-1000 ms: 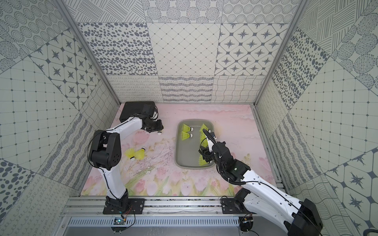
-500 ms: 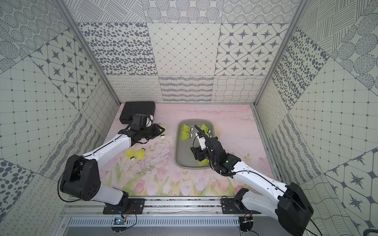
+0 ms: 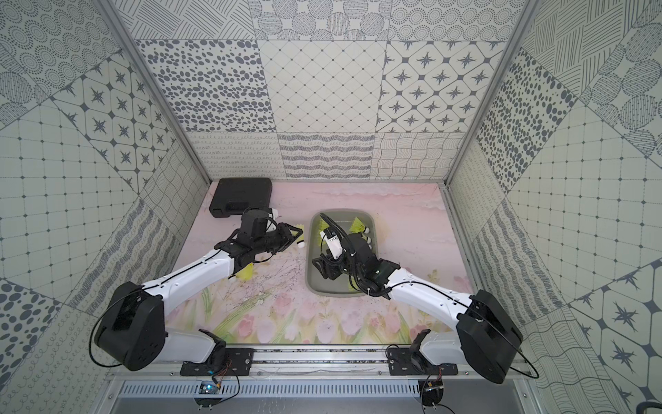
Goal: Put the shuttlecocks into the storage box
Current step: Place the shuttlecock in the storage box.
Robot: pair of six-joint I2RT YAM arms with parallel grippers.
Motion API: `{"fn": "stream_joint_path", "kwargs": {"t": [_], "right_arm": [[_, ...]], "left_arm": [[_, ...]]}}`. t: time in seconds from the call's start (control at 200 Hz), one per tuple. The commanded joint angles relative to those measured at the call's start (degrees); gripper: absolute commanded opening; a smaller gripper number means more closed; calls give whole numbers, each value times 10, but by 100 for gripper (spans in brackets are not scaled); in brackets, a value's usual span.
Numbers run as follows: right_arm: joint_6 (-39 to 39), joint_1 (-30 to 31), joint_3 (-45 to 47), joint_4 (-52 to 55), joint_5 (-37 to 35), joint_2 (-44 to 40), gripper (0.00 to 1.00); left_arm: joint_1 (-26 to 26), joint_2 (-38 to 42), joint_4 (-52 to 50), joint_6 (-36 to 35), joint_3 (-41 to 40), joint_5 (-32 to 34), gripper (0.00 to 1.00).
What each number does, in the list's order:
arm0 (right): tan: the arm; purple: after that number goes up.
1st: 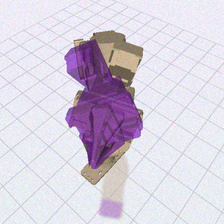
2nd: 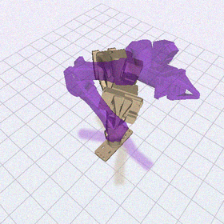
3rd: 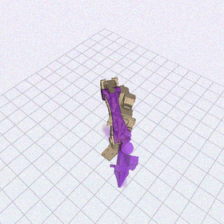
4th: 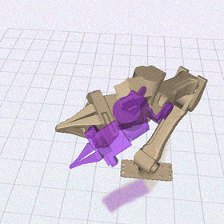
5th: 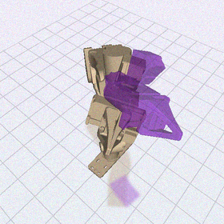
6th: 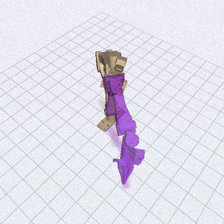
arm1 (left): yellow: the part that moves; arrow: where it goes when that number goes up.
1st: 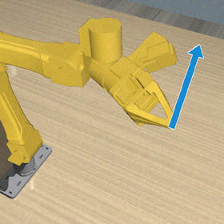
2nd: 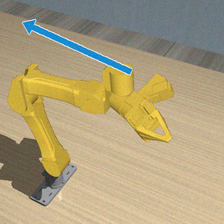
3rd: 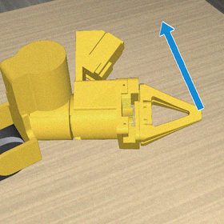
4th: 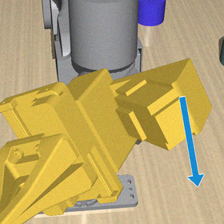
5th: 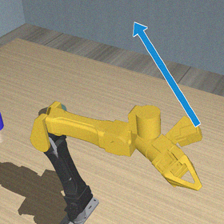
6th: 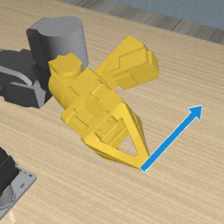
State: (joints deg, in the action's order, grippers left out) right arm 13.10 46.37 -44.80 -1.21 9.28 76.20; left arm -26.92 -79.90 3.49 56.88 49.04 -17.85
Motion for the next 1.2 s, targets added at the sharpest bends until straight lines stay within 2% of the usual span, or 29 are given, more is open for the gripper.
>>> {"fn": "stream_joint_path", "kwargs": {"t": [0.0, 0.205, 0.335, 0.7, 0.996, 1.196], "right_arm": [[8, 6, -29, -42, 20, 22, 67], [24, 8, -58, -65, 14, 65, 67], [37, 8, -76, -66, -15, 89, 66], [38, 7, -105, -73, -38, 126, 58], [38, 8, -120, -73, -35, 140, 43], [38, 7, -124, -74, -31, 145, 36]], "left_arm": [[-11, 9, 75, 60, -7, 9, 35], [-20, 12, 80, 67, -12, 13, 35], [-21, 15, 86, 72, -15, 8, 35], [-26, 21, 97, 84, -22, 1, 35], [-29, 20, 106, 88, -25, -1, 35], [-31, 16, 114, 93, -26, -5, 35]]}}
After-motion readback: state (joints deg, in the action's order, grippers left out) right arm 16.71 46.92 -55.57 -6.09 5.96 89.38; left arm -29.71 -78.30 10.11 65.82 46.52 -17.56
